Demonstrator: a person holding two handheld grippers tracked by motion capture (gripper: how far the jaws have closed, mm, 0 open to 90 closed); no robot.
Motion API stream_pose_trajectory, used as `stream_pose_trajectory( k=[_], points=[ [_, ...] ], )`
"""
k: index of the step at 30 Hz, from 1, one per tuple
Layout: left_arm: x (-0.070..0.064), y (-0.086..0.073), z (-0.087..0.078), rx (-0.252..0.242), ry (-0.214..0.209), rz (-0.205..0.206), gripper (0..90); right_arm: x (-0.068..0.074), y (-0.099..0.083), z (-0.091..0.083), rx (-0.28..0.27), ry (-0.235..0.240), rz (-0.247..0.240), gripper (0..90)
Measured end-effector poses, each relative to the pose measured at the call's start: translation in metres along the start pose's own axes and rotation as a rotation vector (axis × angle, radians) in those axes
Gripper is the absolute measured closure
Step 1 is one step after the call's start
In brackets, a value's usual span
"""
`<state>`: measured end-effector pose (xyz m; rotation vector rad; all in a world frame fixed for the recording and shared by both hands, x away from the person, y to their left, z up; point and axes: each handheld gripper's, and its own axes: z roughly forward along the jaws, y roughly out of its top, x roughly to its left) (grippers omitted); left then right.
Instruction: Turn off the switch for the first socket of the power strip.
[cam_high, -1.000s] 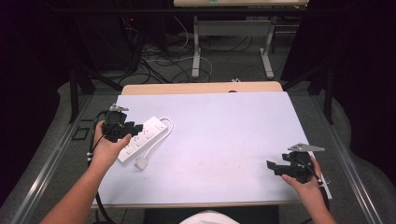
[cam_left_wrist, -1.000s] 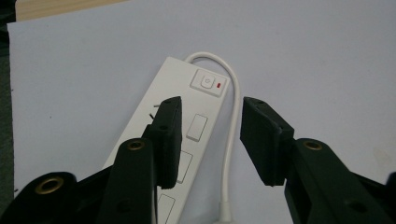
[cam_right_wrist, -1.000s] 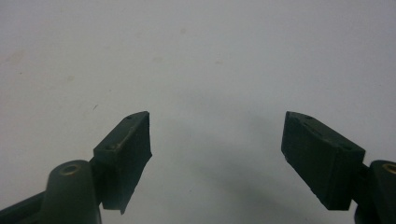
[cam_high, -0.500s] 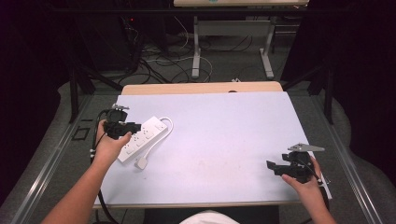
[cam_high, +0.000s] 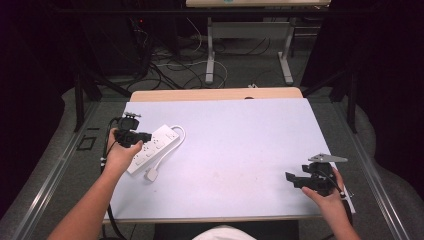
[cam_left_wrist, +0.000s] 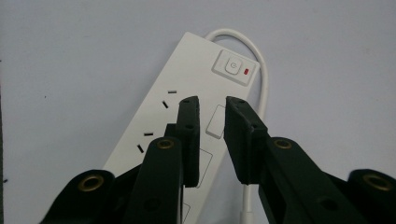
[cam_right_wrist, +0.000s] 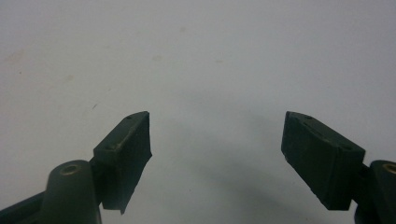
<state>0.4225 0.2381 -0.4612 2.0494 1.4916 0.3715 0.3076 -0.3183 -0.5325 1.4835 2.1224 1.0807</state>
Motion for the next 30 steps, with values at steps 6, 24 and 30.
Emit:
stream_pose_trajectory(
  k=[6, 24, 30],
  points=[
    [0.001, 0.002, 0.007, 0.032, 0.005, -0.002, 80.6, 0.001, 0.000, 0.000, 0.002, 0.001, 0.005, 23.6],
    [0.000, 0.005, 0.032, 0.101, 0.024, -0.031, 89.9, -0.001, 0.000, 0.000, 0.002, 0.001, 0.002, 23.6],
    [0.000, 0.006, 0.040, 0.119, 0.019, -0.045, 90.0, -0.001, 0.000, 0.000, 0.001, 0.001, 0.002, 23.6]
  ],
)
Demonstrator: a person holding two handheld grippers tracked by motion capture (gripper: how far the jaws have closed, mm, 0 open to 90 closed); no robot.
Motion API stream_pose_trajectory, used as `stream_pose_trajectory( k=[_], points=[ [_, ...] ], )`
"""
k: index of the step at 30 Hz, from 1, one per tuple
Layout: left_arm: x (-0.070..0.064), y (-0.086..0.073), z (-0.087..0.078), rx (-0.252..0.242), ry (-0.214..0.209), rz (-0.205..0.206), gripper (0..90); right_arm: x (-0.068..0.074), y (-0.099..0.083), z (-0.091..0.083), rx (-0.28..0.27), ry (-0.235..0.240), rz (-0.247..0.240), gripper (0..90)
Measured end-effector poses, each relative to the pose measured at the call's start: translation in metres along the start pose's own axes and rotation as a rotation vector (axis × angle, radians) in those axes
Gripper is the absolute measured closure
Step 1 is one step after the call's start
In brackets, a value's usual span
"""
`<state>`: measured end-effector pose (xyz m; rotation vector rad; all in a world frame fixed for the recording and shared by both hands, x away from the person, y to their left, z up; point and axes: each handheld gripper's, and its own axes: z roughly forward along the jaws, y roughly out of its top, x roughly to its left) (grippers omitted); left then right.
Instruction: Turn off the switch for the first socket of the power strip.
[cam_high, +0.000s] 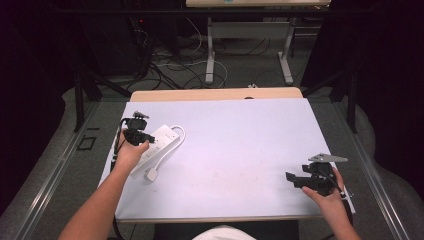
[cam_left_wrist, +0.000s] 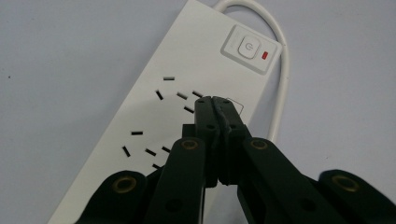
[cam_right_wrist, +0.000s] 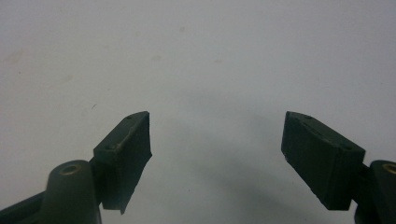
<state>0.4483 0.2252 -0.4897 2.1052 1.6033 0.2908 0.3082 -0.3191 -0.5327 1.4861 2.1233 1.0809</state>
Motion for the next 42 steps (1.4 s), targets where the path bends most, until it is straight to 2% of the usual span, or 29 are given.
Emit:
stream_pose_trajectory(
  k=[2, 16, 28, 42],
  points=[
    [0.000, 0.001, 0.003, 0.018, -0.003, 0.003, 90.0, 0.000, 0.000, 0.000, -0.001, -0.001, -0.001, 23.7],
    [-0.003, 0.003, 0.018, 0.053, 0.008, 0.004, 90.0, 0.000, 0.000, 0.000, 0.002, 0.001, -0.002, 23.6],
    [-0.003, 0.005, 0.023, 0.073, 0.020, 0.004, 90.0, 0.000, 0.000, 0.000, 0.000, 0.001, -0.002, 23.7],
    [-0.004, 0.005, 0.024, 0.084, 0.009, 0.014, 90.0, -0.001, 0.000, 0.000, -0.004, -0.005, 0.000, 23.7]
  ],
)
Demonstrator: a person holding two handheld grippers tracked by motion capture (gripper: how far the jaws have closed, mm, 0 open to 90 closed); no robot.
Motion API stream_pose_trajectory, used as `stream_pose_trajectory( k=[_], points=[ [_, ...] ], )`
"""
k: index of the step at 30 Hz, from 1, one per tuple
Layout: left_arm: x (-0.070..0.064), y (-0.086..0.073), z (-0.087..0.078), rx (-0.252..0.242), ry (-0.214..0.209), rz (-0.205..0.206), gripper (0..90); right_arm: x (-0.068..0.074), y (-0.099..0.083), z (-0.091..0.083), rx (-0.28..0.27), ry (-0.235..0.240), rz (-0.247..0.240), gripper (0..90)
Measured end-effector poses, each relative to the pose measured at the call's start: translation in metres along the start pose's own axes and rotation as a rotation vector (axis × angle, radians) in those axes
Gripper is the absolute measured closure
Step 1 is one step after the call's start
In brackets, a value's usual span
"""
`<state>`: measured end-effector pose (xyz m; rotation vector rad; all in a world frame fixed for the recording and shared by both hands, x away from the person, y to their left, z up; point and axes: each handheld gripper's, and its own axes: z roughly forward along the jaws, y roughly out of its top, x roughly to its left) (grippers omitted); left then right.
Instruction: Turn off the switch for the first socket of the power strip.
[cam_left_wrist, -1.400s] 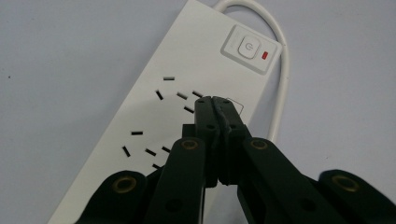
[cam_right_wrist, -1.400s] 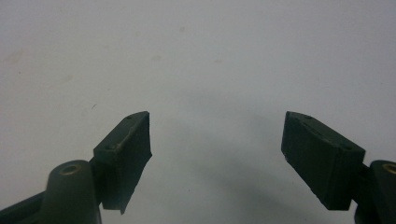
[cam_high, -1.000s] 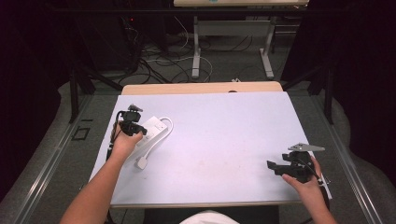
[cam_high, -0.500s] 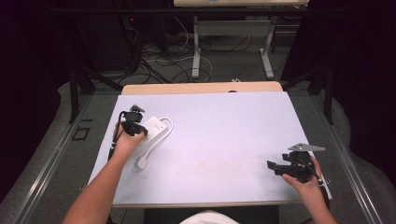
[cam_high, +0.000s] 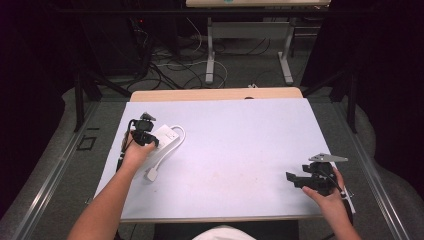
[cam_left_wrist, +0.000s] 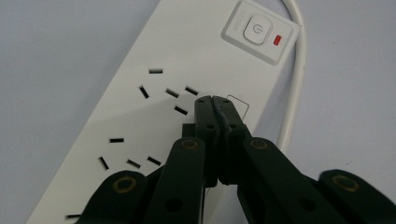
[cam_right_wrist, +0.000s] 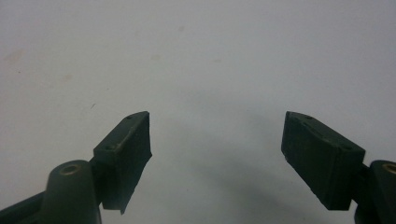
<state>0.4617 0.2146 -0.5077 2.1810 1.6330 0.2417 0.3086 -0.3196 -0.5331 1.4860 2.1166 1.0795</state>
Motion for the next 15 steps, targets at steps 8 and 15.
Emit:
stream_pose_trajectory(
  k=[8, 15],
  points=[
    [-0.0018, -0.0006, 0.0003, -0.004, 0.010, 0.008, 90.0, -0.0003, 0.0003, -0.0003, 0.007, 0.007, -0.002, 23.6],
    [-0.0025, -0.0020, 0.0015, 0.013, 0.010, 0.023, 90.0, -0.0005, 0.0003, -0.0003, 0.007, 0.007, -0.003, 23.6]
  ],
)
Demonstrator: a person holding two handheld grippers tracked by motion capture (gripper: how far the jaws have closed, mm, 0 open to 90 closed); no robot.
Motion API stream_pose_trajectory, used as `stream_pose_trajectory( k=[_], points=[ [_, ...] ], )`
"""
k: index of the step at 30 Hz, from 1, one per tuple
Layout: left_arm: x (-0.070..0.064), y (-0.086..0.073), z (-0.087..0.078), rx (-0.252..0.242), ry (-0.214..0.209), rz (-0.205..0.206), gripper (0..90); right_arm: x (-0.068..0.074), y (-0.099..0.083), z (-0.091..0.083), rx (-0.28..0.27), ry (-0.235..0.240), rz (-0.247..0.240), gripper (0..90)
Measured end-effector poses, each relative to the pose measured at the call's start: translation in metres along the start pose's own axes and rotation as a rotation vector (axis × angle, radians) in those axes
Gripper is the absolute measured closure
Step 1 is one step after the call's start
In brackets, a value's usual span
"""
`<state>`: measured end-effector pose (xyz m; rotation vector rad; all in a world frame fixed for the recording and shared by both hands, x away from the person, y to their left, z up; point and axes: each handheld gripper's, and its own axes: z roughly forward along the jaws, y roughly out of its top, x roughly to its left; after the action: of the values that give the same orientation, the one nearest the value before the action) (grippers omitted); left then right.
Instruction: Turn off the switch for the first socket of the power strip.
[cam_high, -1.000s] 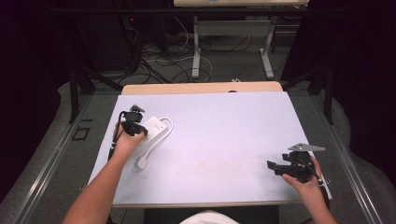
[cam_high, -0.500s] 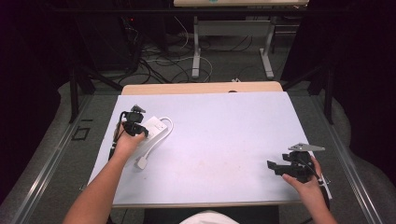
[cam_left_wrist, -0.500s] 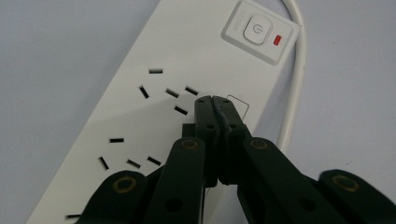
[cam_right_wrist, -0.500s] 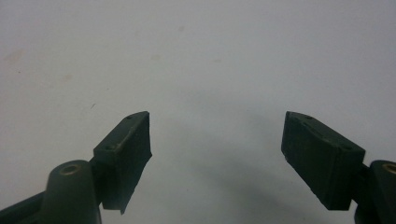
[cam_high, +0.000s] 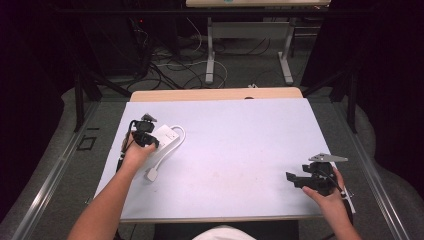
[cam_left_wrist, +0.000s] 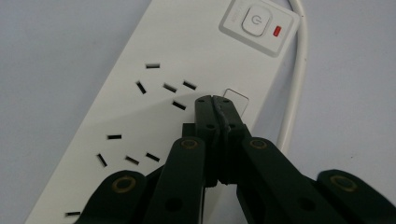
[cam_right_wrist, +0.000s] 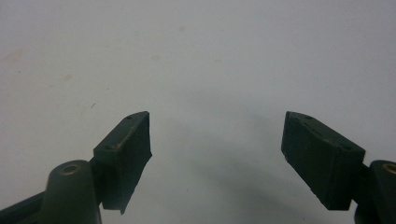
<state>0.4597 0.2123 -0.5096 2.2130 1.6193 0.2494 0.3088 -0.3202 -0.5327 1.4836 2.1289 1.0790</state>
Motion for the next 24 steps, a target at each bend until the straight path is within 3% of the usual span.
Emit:
stream_pose_trajectory(
  k=[20, 24],
  points=[
    [-0.0003, 0.0000, 0.0000, -0.003, 0.002, -0.005, 90.0, -0.0023, -0.0002, 0.0012, 0.000, 0.002, 0.016, 23.6],
    [-0.0006, 0.0004, 0.0000, -0.001, 0.005, -0.006, 90.0, -0.0013, -0.0003, 0.0007, 0.000, 0.002, 0.000, 23.6]
  ],
)
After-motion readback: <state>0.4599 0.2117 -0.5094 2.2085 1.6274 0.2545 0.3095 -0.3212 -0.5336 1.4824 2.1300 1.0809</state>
